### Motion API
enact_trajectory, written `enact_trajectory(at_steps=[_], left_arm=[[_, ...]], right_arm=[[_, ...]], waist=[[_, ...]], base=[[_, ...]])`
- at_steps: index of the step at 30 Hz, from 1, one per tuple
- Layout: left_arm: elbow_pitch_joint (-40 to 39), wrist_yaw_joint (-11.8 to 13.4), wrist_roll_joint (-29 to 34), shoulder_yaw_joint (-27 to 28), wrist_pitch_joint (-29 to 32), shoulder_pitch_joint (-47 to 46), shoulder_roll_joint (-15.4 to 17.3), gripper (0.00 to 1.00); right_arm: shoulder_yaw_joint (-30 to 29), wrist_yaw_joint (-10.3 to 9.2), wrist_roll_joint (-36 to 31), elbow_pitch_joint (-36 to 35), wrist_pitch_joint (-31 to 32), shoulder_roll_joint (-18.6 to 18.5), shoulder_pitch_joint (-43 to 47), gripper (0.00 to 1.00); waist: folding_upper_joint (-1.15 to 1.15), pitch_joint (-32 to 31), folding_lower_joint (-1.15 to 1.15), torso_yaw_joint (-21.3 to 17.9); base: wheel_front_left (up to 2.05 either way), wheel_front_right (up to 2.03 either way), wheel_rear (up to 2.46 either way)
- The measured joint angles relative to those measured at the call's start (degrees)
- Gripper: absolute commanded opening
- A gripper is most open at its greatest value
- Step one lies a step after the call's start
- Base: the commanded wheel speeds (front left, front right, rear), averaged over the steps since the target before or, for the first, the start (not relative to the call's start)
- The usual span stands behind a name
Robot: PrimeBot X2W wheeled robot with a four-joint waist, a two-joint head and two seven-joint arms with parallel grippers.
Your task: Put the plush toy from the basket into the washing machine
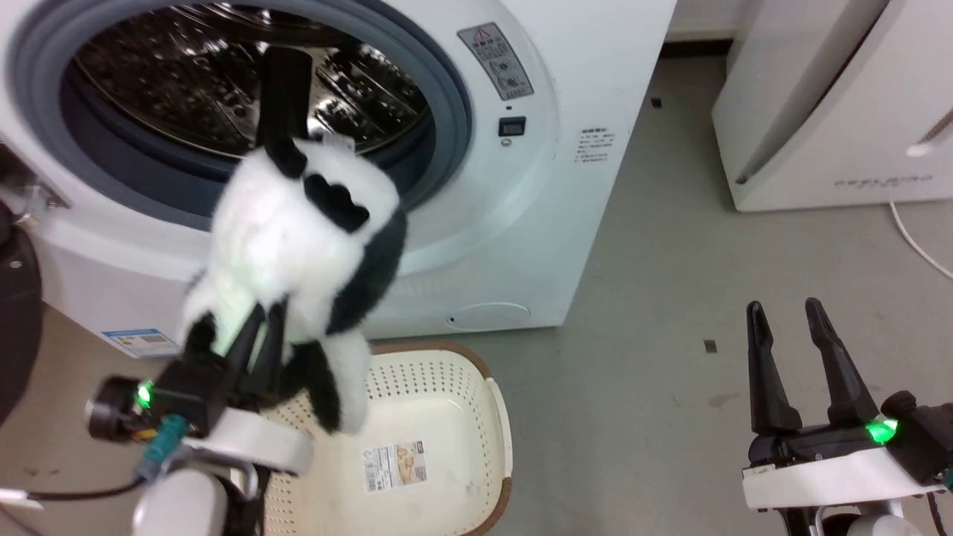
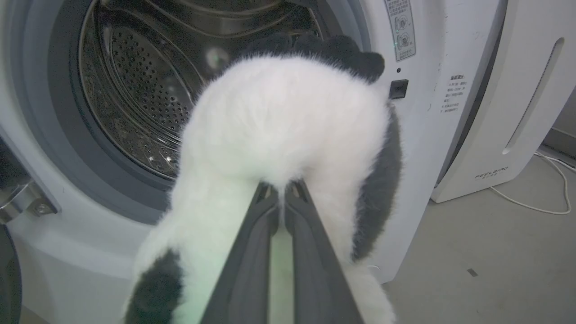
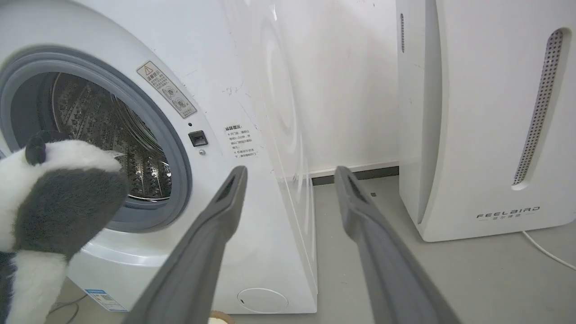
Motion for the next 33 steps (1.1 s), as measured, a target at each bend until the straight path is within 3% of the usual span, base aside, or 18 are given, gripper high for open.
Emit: enact_trajectory(at_steps=[6,18,27,33], left_arm=[[0.7,-1.4,-0.6,1.8,0.6,-8.0,4.5,0.00],[5.1,-2.8,-5.3,1.2,10.4,-30.6,16.5,0.00],[12.7,-2.8,-8.8,-9.1,16.0,-49.0,25.6,0.00],[20.3,-2.8,-10.8,-16.8,17.7,-60.6,28.9,0.00]], right_arm=[[0.5,0.00,0.2,-1.5,0.0,0.0,-1.1,1.00],[1.2,0.00,3.2,-4.2,0.0,0.0,-6.5,1.00],[1.5,0.00,4.7,-5.5,0.0,0.0,-9.1,1.00],[1.7,0.00,5.8,-6.1,0.0,0.0,-10.2,1.00]], waist=[[0.00,3.8,0.00,-1.8],[0.00,15.2,0.01,-6.3],[0.00,23.4,0.02,-9.5],[0.00,27.9,0.02,-11.1]], base=[[0.00,0.00,0.00],[0.00,0.00,0.00],[0.00,0.00,0.00],[0.00,0.00,0.00]])
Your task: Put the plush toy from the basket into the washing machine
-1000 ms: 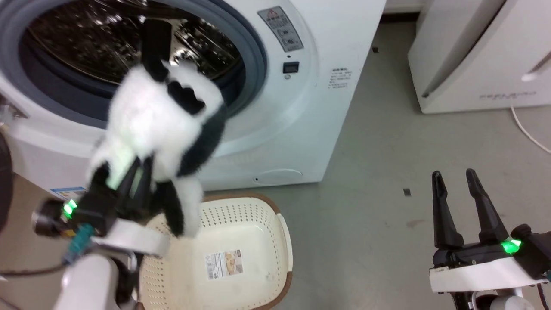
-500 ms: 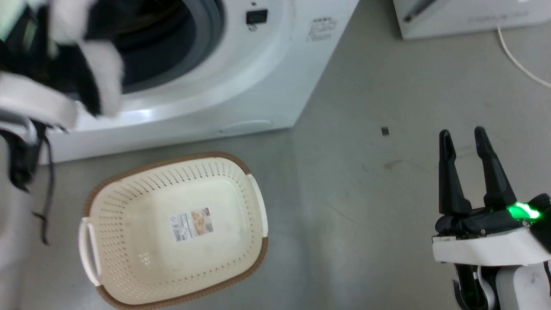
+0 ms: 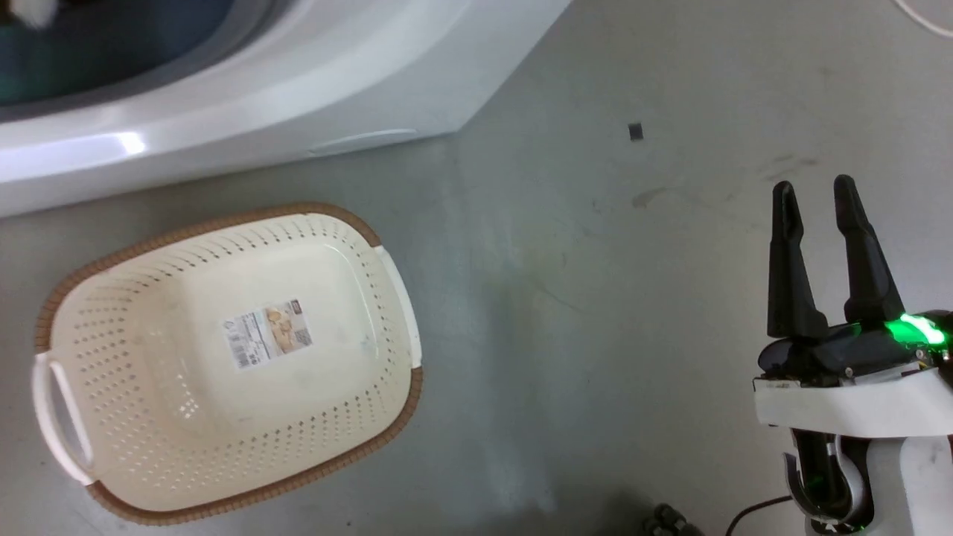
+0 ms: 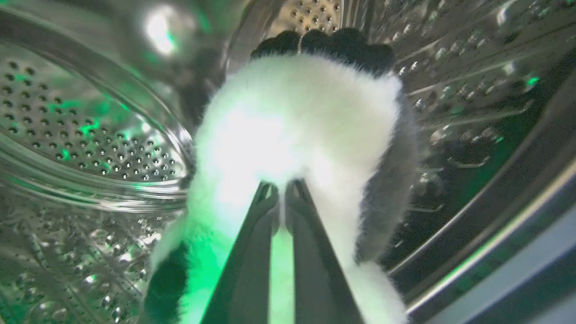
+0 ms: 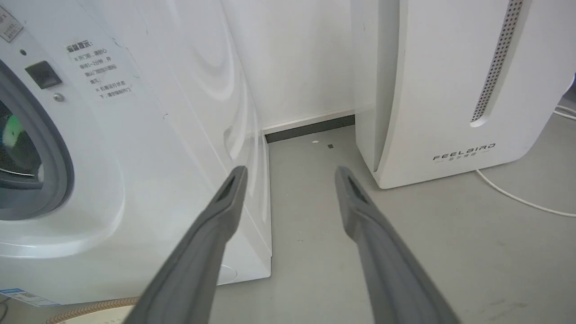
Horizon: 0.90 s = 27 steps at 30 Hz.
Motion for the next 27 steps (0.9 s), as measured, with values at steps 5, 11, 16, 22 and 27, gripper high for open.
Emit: enact_trajectory(at_steps=[5,11,16,22,27], left_arm=[[6.6,0.0,-3.2,-6.4,3.0,-6.4,1.7,0.00],[9.2,0.0,-8.9,-15.3,6.8,-9.8,3.3,0.00],[7.7,0.1,-15.4,-25.8,8.9,-12.3,6.9,0.00],[8.5,0.1,-20.7,-32.1,6.0,-14.5,8.8,0.00],[13.6,0.1,-23.1,-33.8,0.5,-14.6,7.6,1.00]], right_arm=[[0.3,0.00,0.9,-0.3,0.0,0.0,-0.9,1.00],[0.4,0.00,1.5,-0.3,0.0,0.0,-1.1,1.00],[0.5,0.00,1.6,-0.3,0.0,0.0,-1.1,1.00],[0.3,0.00,1.8,-0.1,0.0,0.0,-1.9,1.00],[0.0,0.00,1.3,0.5,0.0,0.0,-2.2,1.00]], waist=[[0.00,2.5,0.00,-1.3],[0.00,4.2,0.00,-2.1],[0.00,5.0,0.00,-2.2],[0.00,4.8,-0.01,-2.0],[0.00,2.9,-0.01,-1.4]], base=[[0.00,0.00,0.00],[0.00,0.00,0.00],[0.00,0.00,0.00],[0.00,0.00,0.00],[0.00,0.00,0.00]])
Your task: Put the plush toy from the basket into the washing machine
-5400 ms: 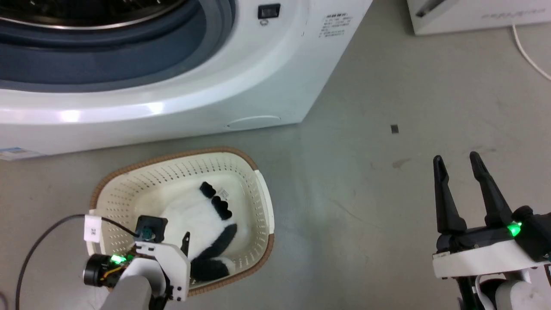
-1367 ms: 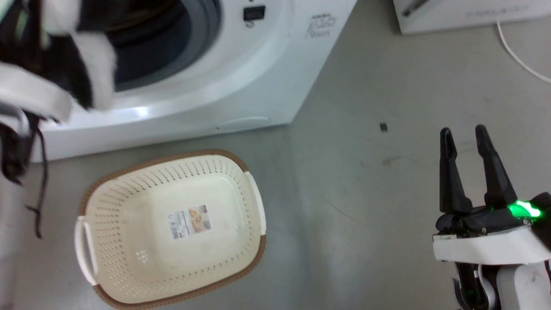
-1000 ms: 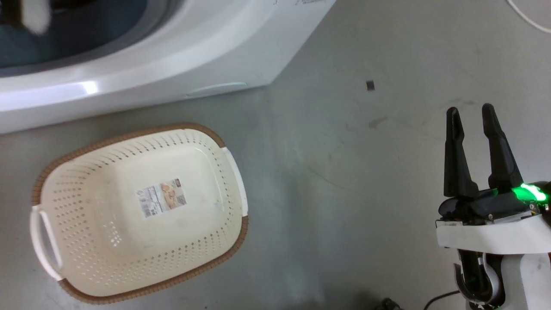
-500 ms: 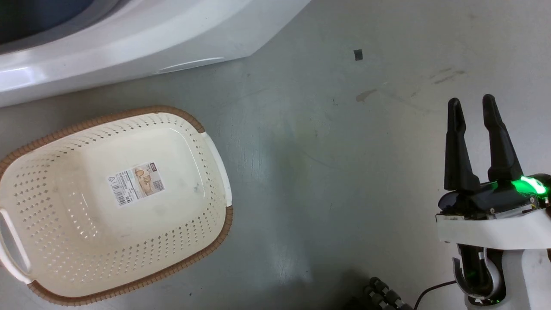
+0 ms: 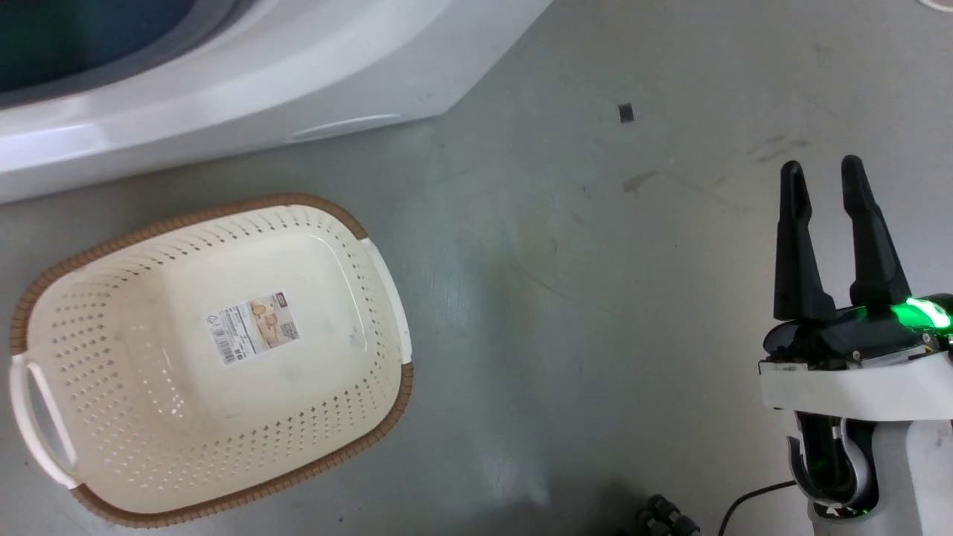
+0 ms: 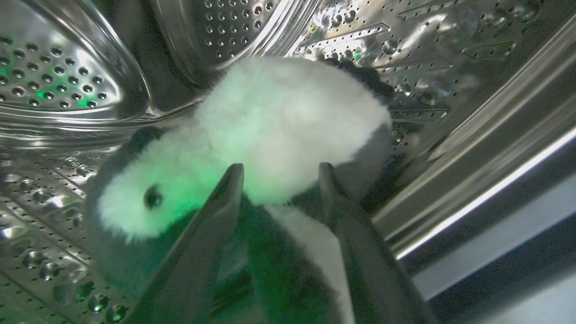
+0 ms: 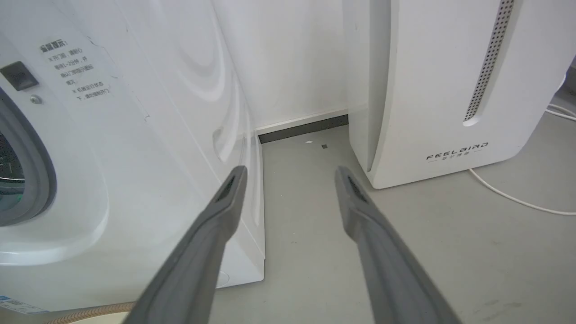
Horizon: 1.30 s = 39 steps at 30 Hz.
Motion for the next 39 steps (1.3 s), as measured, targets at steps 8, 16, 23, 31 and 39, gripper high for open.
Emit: enact_trajectory(at_steps=[8,16,23,31,39], left_arm=[[6.8,0.0,-2.5,-1.0,-10.4,4.3,-5.7,1.00],[10.0,0.6,-7.8,3.2,-17.8,14.6,-11.6,1.00],[-3.2,6.7,-4.2,14.6,-18.3,25.8,-13.2,1.00],[-20.3,12.6,2.2,27.3,-18.3,46.1,-16.6,1.00],[-31.3,15.6,5.5,35.0,-18.3,63.2,-20.9,1.00]], right_arm=[[-1.7,0.00,-2.6,1.3,0.0,0.0,0.2,1.00],[-2.4,0.00,-5.6,3.0,0.0,0.0,2.8,1.00],[-3.3,0.00,-7.0,3.7,0.0,0.0,5.8,1.00],[-3.7,0.00,-7.6,4.3,0.0,0.0,9.1,1.00],[-3.1,0.00,-8.0,5.0,0.0,0.0,12.2,1.00]], waist=[[0.00,-5.7,0.00,2.0],[0.00,-15.2,-0.01,5.3],[0.00,-22.4,-0.01,8.4],[0.00,-29.5,-0.01,11.8],[0.00,-35.2,-0.02,14.7]], base=[[0.00,0.00,0.00],[0.00,0.00,0.00],[0.00,0.00,0.00],[0.00,0.00,0.00],[0.00,0.00,0.00]])
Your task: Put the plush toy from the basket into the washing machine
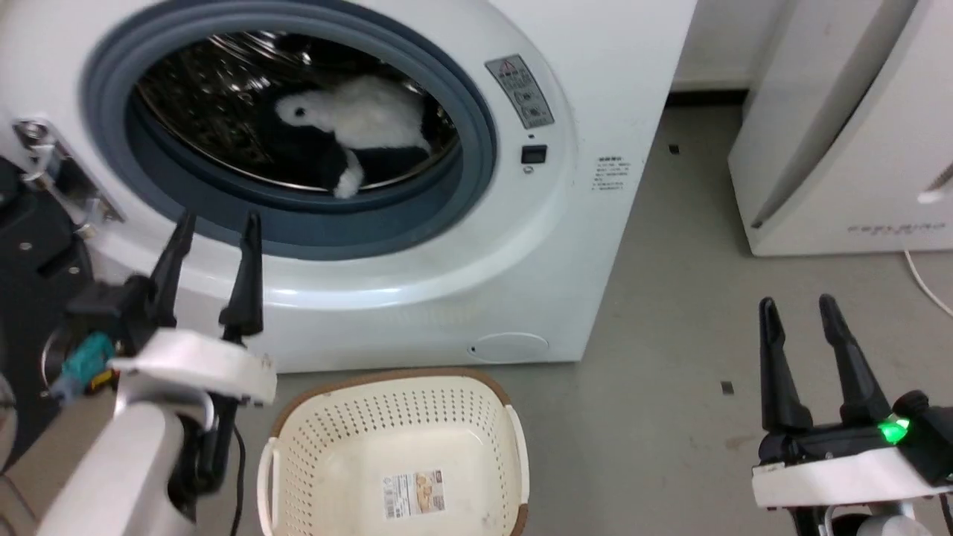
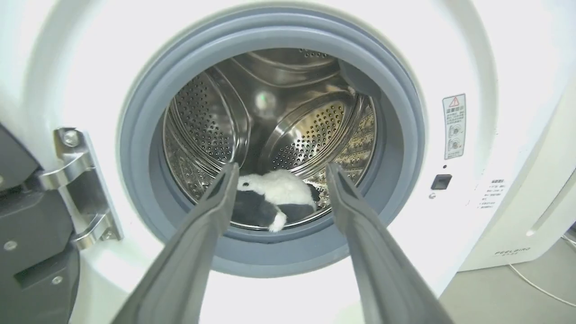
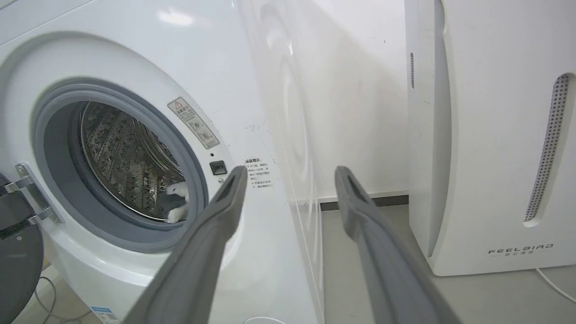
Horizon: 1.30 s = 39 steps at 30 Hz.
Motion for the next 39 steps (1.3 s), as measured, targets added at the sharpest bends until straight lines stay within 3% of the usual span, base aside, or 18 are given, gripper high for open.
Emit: enact_trajectory(at_steps=[6,8,15,36,37,39], left_arm=[[-5.5,1.1,3.3,3.0,-0.1,11.4,-5.4,1.00],[-6.6,1.3,6.1,3.7,-0.1,13.4,-5.8,1.00],[-7.3,0.0,9.5,6.4,-0.1,20.3,-9.5,1.00],[-5.7,-4.7,16.8,11.5,-0.1,23.4,-16.4,1.00],[-5.7,-4.9,16.8,11.6,0.0,23.4,-16.5,0.00],[-5.7,-4.9,16.7,11.6,0.0,23.4,-16.4,0.00]], right_arm=[[0.2,0.00,0.0,0.5,0.0,0.0,2.5,1.00],[0.6,0.00,-0.1,0.6,0.0,0.0,3.0,1.00],[1.2,0.00,-0.1,0.7,0.0,0.0,4.1,1.00],[1.6,0.00,0.1,1.7,0.0,0.0,5.7,1.00],[1.6,0.00,0.1,1.7,0.0,0.0,5.7,0.00],[1.6,0.00,0.1,1.7,0.0,0.0,5.7,0.00]], waist=[[0.00,-3.4,0.00,2.3],[0.00,-4.1,0.00,2.7],[0.00,-5.4,0.00,3.4],[0.00,-6.1,0.01,3.6],[0.00,-6.1,0.01,3.6],[0.00,-6.1,0.01,3.6]], base=[[0.00,0.00,0.00],[0.00,0.00,0.00],[0.00,0.00,0.00],[0.00,0.00,0.00],[0.00,0.00,0.00],[0.00,0.00,0.00]])
